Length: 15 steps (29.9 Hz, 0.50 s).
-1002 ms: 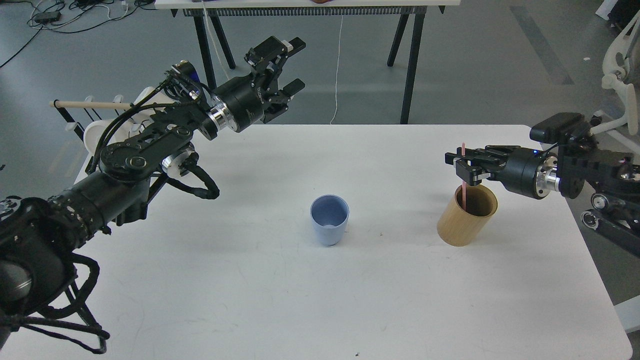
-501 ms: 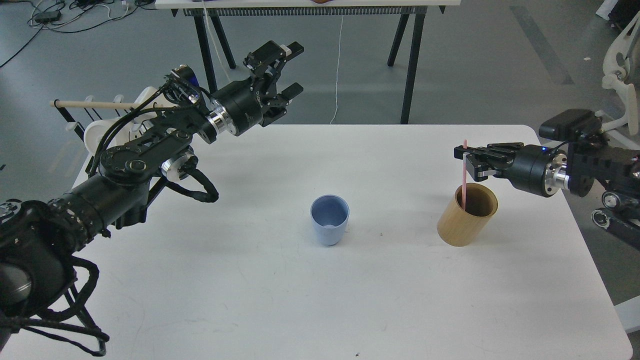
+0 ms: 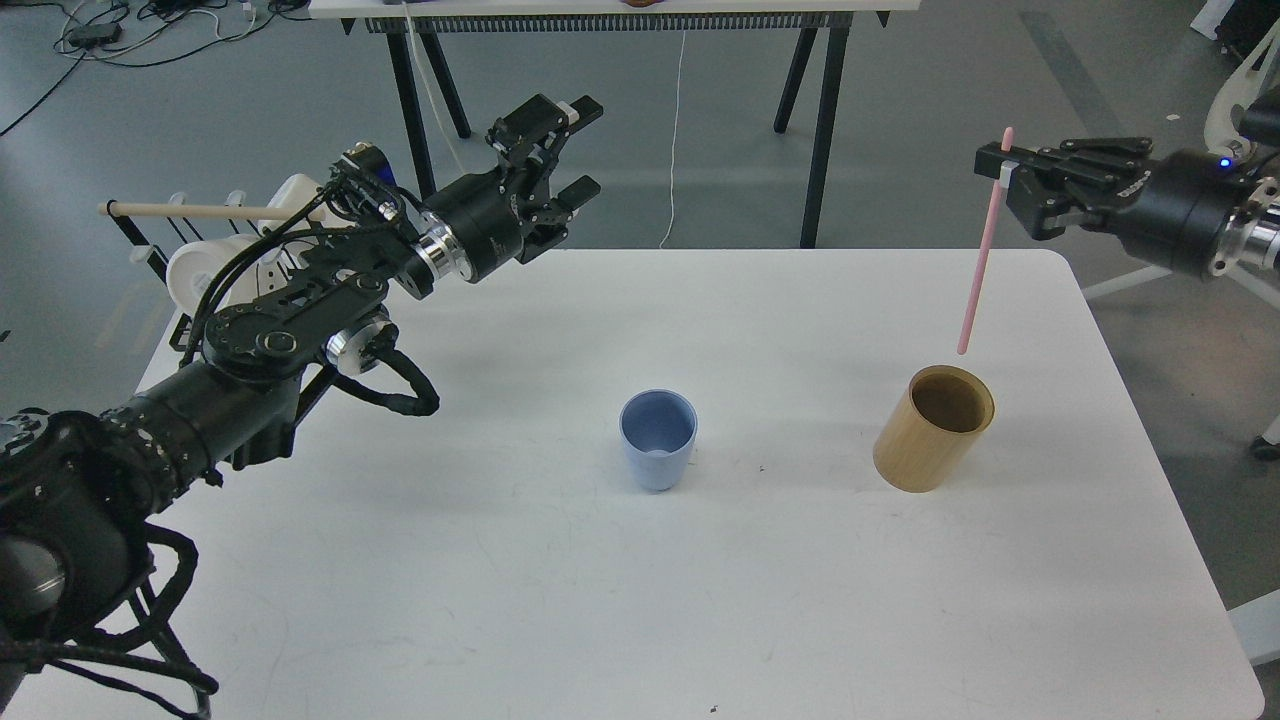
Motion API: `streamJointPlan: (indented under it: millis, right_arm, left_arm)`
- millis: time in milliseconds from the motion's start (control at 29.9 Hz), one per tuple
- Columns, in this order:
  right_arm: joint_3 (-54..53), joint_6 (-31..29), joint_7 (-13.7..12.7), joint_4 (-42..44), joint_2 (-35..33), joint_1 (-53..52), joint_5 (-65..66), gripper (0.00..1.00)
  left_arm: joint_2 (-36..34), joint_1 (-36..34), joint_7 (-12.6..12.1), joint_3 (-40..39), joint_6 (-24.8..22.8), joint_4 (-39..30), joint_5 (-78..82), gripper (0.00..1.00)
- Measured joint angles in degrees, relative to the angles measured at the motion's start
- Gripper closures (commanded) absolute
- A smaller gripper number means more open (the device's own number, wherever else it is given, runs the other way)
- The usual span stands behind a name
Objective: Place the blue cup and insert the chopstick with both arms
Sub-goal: 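Grasp the pink straw and pull it up out of the tan cup, then lower the pink straw into the blue cup and open the right gripper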
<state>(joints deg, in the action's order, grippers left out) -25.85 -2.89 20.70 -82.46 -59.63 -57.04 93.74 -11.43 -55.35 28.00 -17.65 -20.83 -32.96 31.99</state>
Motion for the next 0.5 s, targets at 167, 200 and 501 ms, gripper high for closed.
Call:
streamJointPlan:
  millis: [167, 200, 501]
  right_arm:
    - [1.38, 4.2, 0.14, -2.33, 5.11, -2.43, -5.77, 1.0]
    - [1.94, 5.0, 0.21, -2.23, 7.26, -2.52, -5.94, 1.0]
    - [10.85, 11.69, 1.53, 7.23, 26.66, -3.35, -3.99, 1.0]
  left_arm:
    - [-2.7, 2.23, 0.0, -0.38, -0.01, 0.0, 0.01, 0.01]
    - [-3.27, 2.63, 0.0, -0.43, -0.04, 0.0, -0.01, 0.01]
    - [-6.21, 5.59, 0.0, -0.46, -0.03, 0.05, -0.17, 0.01]
